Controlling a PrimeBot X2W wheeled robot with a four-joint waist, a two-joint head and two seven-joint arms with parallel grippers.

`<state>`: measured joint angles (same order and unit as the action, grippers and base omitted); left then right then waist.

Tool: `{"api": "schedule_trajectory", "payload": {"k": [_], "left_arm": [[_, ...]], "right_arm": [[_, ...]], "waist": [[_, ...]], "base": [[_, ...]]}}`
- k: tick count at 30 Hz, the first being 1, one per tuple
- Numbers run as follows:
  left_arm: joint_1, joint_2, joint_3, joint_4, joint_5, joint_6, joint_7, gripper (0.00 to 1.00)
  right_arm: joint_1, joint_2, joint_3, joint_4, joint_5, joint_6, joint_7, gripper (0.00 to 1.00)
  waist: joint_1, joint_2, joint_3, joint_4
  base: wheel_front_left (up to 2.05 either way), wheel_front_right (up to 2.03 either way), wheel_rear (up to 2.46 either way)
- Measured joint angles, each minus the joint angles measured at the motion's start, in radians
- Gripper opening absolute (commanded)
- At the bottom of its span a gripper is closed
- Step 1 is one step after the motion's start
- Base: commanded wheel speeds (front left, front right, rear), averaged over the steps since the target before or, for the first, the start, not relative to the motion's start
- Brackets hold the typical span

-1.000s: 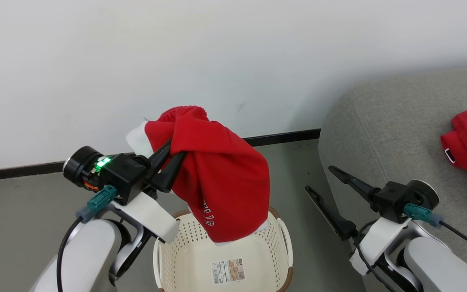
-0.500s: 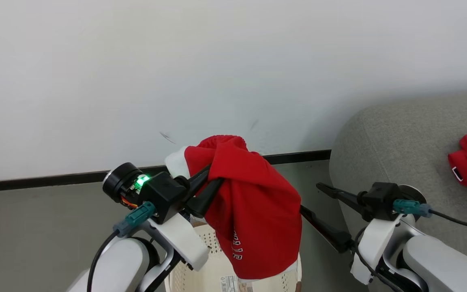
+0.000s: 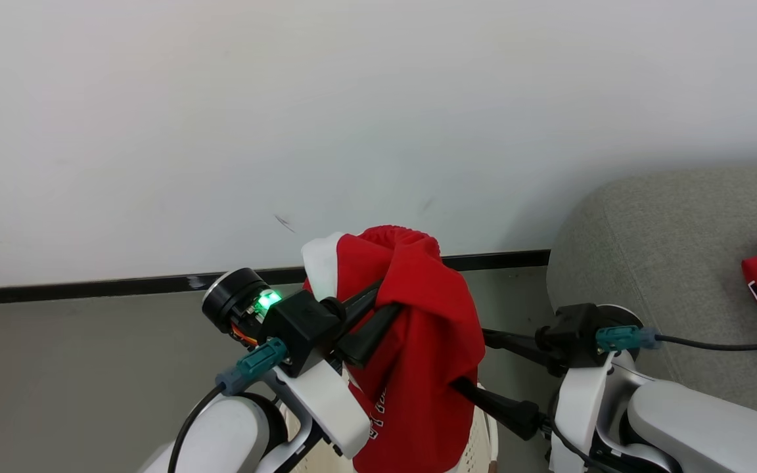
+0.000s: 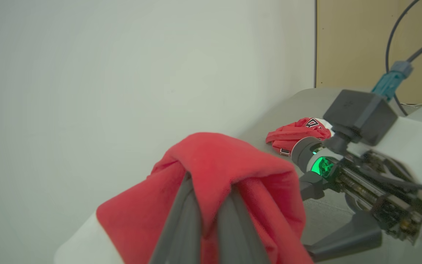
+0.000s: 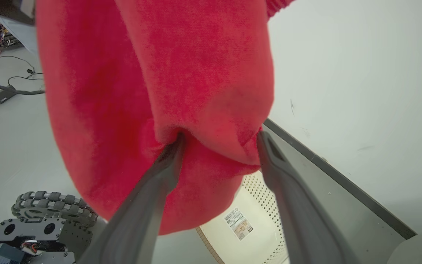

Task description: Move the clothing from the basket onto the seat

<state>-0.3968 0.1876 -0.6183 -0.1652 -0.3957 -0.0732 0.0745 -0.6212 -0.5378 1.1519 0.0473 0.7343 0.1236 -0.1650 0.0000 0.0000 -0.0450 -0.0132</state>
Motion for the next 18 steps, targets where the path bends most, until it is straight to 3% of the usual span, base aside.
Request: {"api": "schedule_trajectory", "payload": {"k": [9, 11, 14, 18], "left_arm": [[0.001, -0.007, -0.010, -0.027, -0.003, 0.000, 0.015, 0.00], [0.004, -0.012, -0.011, -0.031, -0.009, 0.000, 0.022, 0.00], [0.015, -0.016, -0.011, -0.037, -0.011, 0.001, 0.024, 0.00], [0.021, -0.019, -0.010, -0.040, -0.026, 0.006, 0.030, 0.00]], "right_arm": [[-0.116, -0.010, 0.104, -0.015, 0.043, 0.000, -0.013, 1.00], [-0.132, -0.006, 0.128, -0.012, 0.049, 0.000, -0.016, 0.49], [-0.150, 0.005, 0.141, 0.000, 0.049, 0.000, -0.027, 0.32], [-0.171, 0.027, 0.141, 0.027, 0.047, 0.000, -0.046, 0.00]], "waist": [[0.0000, 0.0000, 0.005, 0.005], [0.0000, 0.0000, 0.007, 0.005], [0.0000, 0.0000, 0.010, 0.004], [0.0000, 0.0000, 0.016, 0.000]], "base": [[0.00, 0.00, 0.00], [0.00, 0.00, 0.00], [0.00, 0.00, 0.00], [0.00, 0.00, 0.00]]}}
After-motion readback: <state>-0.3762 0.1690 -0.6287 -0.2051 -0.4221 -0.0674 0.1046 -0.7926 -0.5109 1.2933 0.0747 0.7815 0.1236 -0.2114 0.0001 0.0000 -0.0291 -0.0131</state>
